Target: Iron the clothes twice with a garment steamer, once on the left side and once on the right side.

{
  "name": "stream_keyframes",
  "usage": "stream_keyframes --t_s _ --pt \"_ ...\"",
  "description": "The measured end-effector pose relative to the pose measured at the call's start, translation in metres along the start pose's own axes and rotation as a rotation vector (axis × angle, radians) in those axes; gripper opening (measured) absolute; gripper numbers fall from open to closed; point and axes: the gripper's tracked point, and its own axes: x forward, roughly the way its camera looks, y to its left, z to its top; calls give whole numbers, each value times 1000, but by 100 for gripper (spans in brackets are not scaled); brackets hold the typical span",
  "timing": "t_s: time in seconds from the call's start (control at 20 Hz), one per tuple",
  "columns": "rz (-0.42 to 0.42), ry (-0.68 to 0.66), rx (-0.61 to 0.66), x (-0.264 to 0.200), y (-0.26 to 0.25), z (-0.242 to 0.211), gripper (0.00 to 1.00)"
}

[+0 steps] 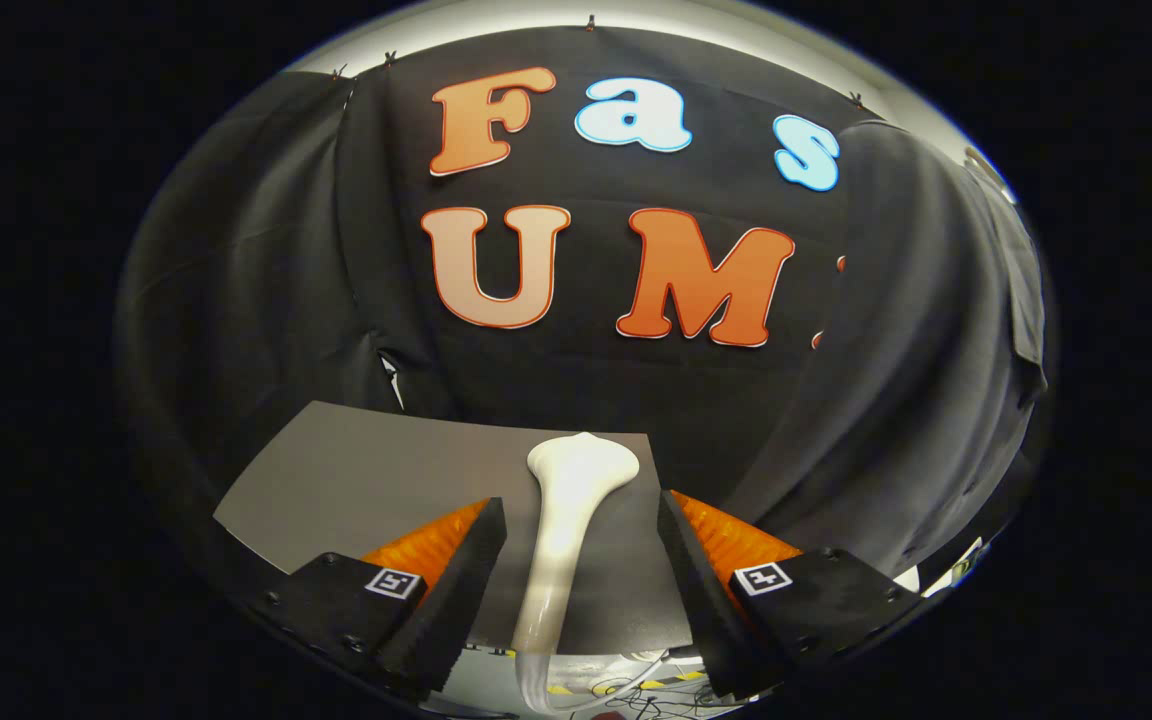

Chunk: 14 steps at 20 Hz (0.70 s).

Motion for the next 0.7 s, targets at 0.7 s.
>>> stream_keyframes --t_s 0.7 --pt "31 331 152 90 4 -68 99"
